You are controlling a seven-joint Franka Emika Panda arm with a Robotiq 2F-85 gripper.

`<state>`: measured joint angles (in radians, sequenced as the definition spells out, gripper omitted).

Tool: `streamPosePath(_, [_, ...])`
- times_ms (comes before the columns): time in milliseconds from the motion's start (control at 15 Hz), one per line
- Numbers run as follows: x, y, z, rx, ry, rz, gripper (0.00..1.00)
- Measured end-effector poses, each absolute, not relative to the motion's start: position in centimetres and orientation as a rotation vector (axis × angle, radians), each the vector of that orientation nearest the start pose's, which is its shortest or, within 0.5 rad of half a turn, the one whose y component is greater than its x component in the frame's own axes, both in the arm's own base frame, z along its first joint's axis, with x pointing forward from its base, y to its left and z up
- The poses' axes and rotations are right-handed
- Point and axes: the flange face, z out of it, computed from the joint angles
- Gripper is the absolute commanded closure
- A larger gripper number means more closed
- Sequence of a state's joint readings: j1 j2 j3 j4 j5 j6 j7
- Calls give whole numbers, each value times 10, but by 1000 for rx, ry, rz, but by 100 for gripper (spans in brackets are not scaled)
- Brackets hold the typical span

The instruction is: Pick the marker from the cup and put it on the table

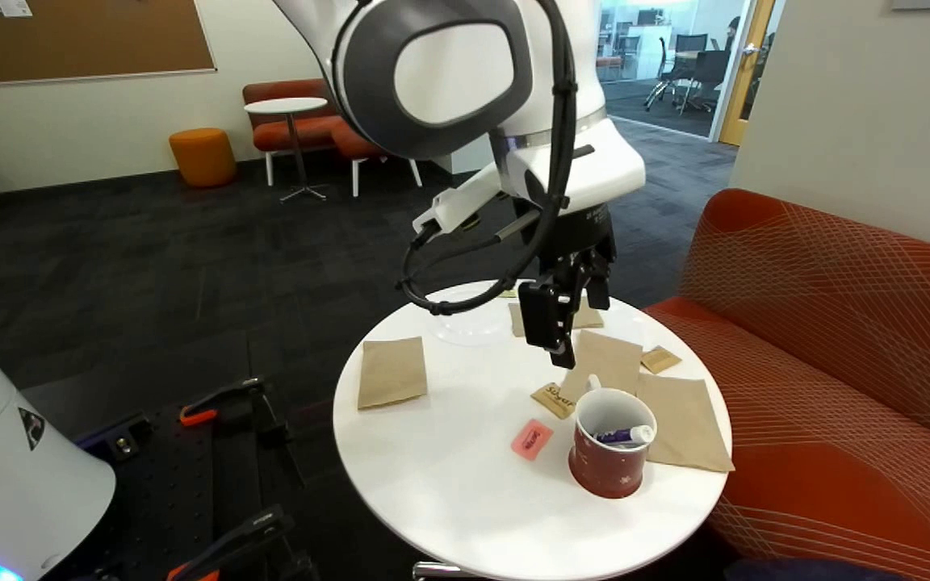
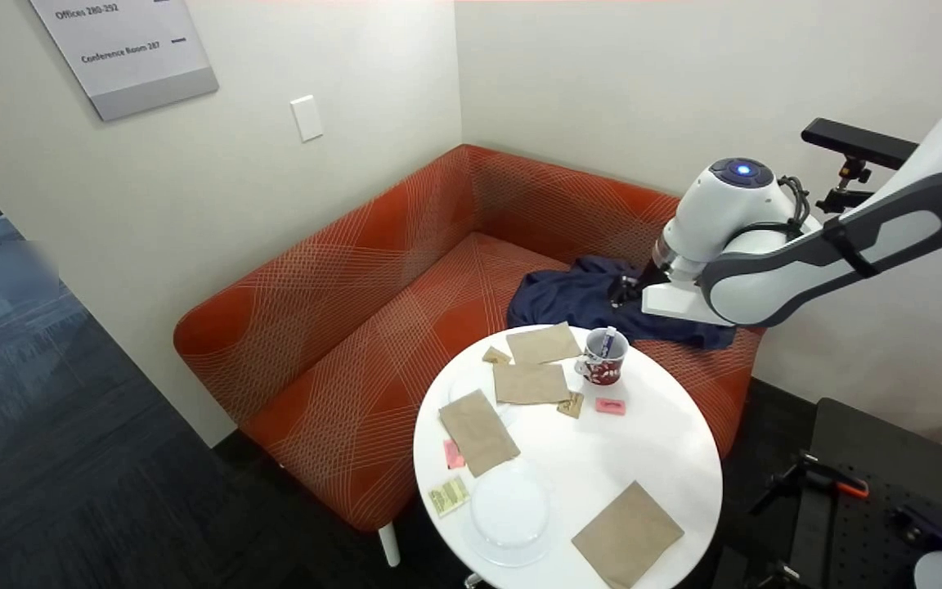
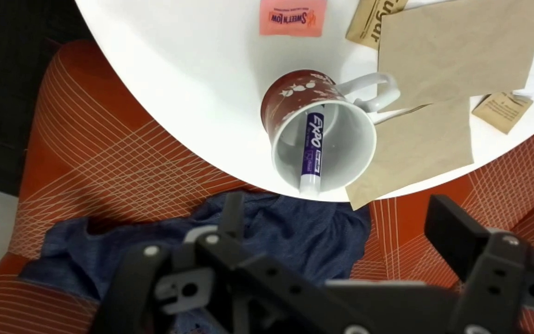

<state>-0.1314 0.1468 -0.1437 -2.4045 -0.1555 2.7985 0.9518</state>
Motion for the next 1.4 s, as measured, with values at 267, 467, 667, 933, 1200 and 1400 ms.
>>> streamPosePath(267, [507, -142, 267, -2670, 1638, -402, 0])
streamPosePath(467, [507, -141, 267, -2671, 1636, -401, 0])
streamPosePath(667, [507, -141, 267, -2672, 1635, -401, 0])
streamPosePath(933, [507, -141, 266, -2672, 1637, -401, 0])
streamPosePath(1200, [507, -140, 257, -2666, 1671, -384, 0])
streamPosePath(1400, [511, -131, 246, -2654, 1699, -379, 9])
